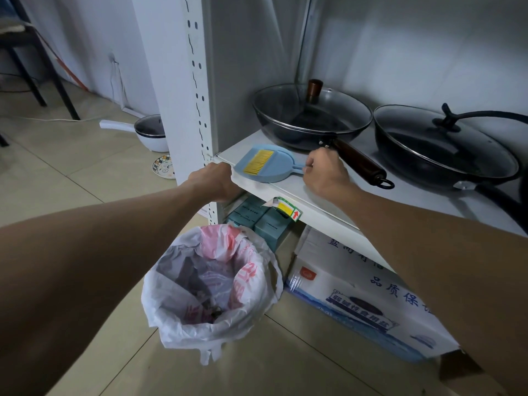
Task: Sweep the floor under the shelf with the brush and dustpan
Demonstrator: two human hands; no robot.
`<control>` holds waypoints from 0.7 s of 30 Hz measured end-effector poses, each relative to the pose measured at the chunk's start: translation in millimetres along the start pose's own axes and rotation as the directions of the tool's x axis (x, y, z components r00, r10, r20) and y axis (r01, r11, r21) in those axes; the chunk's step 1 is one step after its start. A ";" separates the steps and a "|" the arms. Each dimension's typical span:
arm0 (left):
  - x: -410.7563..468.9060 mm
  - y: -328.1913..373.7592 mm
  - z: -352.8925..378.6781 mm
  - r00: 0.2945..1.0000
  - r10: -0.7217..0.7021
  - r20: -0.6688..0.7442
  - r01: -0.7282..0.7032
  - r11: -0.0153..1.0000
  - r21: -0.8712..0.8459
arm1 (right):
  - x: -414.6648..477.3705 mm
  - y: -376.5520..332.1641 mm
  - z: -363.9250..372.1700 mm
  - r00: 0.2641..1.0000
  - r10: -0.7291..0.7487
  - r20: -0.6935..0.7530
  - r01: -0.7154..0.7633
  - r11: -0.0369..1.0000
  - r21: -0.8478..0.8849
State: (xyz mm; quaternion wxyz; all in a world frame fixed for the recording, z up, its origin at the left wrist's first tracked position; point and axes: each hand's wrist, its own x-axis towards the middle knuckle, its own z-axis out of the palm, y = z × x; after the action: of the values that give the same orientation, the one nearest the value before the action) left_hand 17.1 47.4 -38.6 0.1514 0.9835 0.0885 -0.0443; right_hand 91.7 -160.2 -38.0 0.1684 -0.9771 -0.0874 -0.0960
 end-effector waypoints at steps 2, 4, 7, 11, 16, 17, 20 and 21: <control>-1.0 -0.9 0.7 1.000 0.001 0.010 -0.001 1.000 0.011 | -0.9 0.1 -0.1 0.999 0.017 0.037 -0.017 1.000 0.004; -1.6 -1.2 1.8 1.000 0.003 0.011 -0.003 0.999 0.033 | -1.6 -1.7 -1.0 0.998 0.016 0.066 -0.016 1.000 0.000; -0.9 -2.2 3.5 1.000 0.003 0.010 -0.004 0.999 0.037 | -2.3 -5.0 -3.0 0.997 -0.005 0.080 0.007 1.000 -0.025; -0.4 0.7 3.8 1.000 0.004 0.006 -0.004 1.000 0.019 | -5.5 -8.0 -8.1 0.997 -0.031 0.071 0.036 0.996 -0.076; -6.5 1.9 -3.2 1.000 0.004 -0.012 -0.004 0.999 0.036 | -14.9 -10.6 -20.6 0.998 -0.038 0.054 0.044 0.992 -0.116; -6.5 1.3 -3.8 1.000 0.003 -0.012 -0.002 0.999 0.035 | -14.8 -9.6 -20.6 0.998 -0.047 0.050 0.053 0.991 -0.124; -14.6 2.8 -9.3 1.000 0.005 -0.013 -0.005 1.000 0.022 | -25.4 -13.8 -31.3 0.997 -0.048 0.066 0.057 0.989 -0.135; -17.0 3.5 -10.7 1.000 0.002 -0.027 -0.001 1.000 0.021 | -27.1 -14.8 -33.3 0.997 -0.055 0.052 0.062 0.988 -0.144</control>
State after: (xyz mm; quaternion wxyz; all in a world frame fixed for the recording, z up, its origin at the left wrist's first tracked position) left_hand 1.8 44.7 -25.4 0.1397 0.9856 0.0894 -0.0316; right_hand 57.2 -161.7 -8.5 0.0917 -0.9859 -0.1126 -0.0835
